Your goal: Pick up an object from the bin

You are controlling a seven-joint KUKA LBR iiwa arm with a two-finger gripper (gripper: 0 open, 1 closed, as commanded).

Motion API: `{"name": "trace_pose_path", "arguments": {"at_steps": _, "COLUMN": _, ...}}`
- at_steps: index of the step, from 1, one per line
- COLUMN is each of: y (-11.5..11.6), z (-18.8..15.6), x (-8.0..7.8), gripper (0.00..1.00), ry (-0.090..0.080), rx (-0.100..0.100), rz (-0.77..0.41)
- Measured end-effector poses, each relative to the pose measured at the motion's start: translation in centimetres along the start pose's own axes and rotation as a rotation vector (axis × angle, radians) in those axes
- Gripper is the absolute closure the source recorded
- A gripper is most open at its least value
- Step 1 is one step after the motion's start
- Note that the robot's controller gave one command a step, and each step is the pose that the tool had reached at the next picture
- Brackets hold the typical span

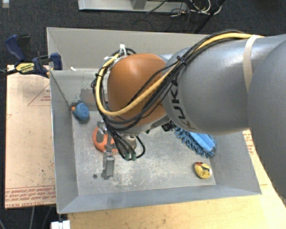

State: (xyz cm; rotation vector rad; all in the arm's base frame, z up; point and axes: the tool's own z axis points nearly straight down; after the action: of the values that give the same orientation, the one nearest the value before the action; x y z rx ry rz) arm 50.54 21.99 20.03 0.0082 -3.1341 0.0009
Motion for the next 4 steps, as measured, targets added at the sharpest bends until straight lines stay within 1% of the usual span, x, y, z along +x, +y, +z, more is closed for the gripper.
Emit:
{"name": "trace_pose_path", "arguments": {"at_steps": 1, "y": -0.1, "z": -0.5, "x": -0.2, "gripper": 0.0, "ry": -0.007, "rx": -0.002, "rz": 0.004}}
{"name": "trace_pose_path", "arguments": {"at_steps": 2, "y": -1.1, "z": 0.3, "x": -0.6, "gripper": 0.0, "ry": -0.008, "rx": -0.003, "rz": -0.113}}
{"name": "trace_pose_path", "arguments": {"at_steps": 3, "y": -3.1, "z": 2.5, "x": -1.2, "gripper": 0.0, "ry": -0.007, "rx": -0.001, "rz": -0.29}}
{"name": "trace_pose_path", "arguments": {"at_steps": 4, "y": -4.1, "z": 3.7, "x": -2.5, "gripper": 0.0, "ry": -0.008, "rx": -0.003, "rz": -0.176}}
